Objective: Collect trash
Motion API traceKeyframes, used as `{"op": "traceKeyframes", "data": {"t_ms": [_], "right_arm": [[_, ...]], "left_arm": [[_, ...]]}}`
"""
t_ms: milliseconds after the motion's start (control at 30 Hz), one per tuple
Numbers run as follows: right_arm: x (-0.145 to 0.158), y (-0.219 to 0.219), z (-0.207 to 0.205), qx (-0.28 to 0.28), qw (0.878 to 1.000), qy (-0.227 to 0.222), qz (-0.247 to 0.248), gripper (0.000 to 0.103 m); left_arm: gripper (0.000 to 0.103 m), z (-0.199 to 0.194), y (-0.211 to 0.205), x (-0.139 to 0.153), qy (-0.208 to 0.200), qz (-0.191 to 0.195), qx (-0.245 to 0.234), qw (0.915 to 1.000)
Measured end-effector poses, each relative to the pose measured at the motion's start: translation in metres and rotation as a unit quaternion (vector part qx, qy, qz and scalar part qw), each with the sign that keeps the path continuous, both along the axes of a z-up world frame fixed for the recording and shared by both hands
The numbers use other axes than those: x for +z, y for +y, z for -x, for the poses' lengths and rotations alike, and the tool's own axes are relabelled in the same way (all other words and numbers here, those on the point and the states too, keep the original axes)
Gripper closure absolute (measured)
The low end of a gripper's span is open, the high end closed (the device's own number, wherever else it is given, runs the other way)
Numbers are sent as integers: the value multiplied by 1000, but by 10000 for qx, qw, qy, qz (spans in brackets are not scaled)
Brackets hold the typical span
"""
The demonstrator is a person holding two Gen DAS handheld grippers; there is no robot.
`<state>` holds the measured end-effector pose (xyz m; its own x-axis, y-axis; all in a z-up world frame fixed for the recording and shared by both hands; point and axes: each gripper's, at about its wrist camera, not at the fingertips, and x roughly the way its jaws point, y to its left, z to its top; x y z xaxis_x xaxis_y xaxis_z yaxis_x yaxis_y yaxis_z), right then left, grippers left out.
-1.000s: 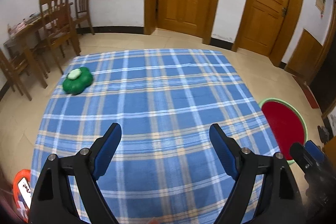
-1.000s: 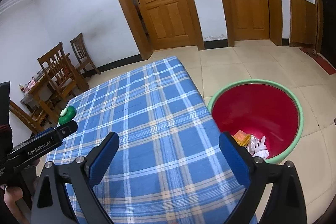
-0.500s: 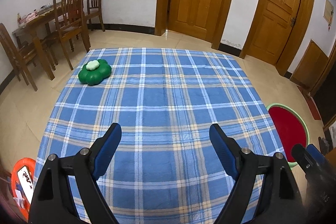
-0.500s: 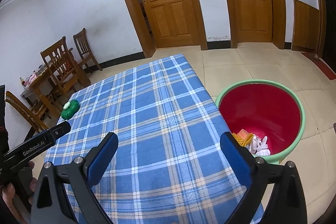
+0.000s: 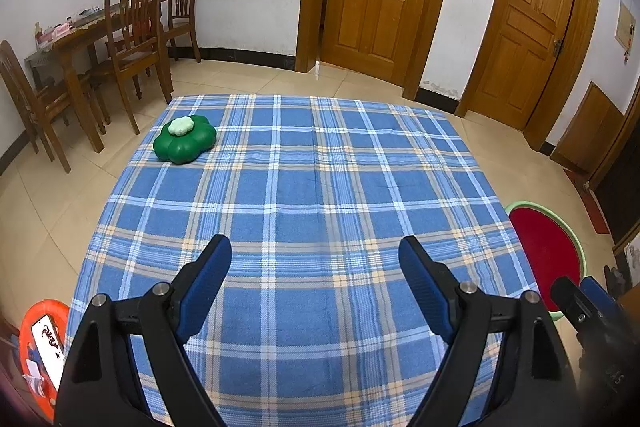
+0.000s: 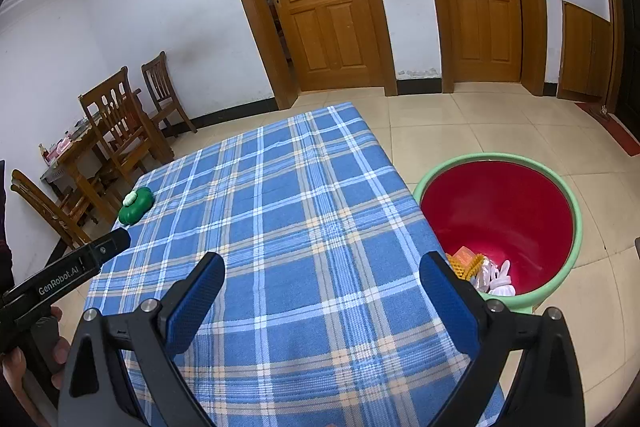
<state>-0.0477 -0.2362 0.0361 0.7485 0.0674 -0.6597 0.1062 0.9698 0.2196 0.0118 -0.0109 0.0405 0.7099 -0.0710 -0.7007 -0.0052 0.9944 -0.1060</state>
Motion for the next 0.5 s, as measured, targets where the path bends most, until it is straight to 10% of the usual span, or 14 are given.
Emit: {"op": "traceKeyframes", "data": {"t_ms": [500], "right_arm": [[0, 0, 0, 1, 10000, 2, 2, 3]], "left_arm": [[18, 0, 0, 0, 45, 41, 2, 10000]]}}
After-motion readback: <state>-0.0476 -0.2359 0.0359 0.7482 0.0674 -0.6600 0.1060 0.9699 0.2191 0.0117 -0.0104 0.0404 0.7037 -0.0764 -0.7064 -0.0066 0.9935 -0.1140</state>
